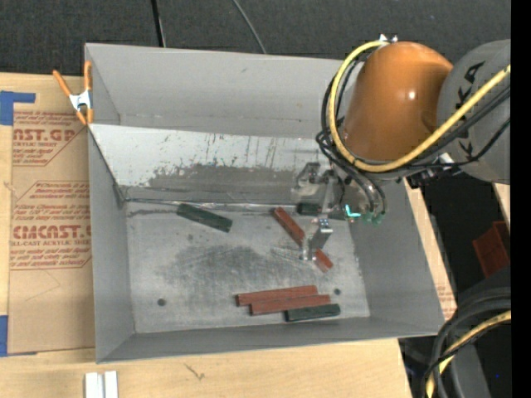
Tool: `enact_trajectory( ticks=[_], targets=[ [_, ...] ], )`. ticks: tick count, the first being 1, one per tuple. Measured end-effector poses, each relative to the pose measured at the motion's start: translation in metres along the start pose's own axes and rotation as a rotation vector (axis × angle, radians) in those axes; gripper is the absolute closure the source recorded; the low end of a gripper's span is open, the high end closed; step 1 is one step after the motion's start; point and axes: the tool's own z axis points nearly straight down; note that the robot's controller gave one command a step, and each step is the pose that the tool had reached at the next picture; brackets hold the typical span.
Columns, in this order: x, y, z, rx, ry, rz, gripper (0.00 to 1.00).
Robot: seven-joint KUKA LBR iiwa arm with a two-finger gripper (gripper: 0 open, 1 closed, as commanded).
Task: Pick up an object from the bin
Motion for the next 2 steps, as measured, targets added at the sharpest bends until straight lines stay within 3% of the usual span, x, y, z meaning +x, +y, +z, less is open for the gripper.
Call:
enact_trajectory(
  ticks=[1,2],
  targets=[
    [-0.001,0.0,-0.003,0.0,-0.007,0.0,0.0],
    [0.025,-0.008,0.072,0.0,-0.01,-0.066,0.0]
  ],
)
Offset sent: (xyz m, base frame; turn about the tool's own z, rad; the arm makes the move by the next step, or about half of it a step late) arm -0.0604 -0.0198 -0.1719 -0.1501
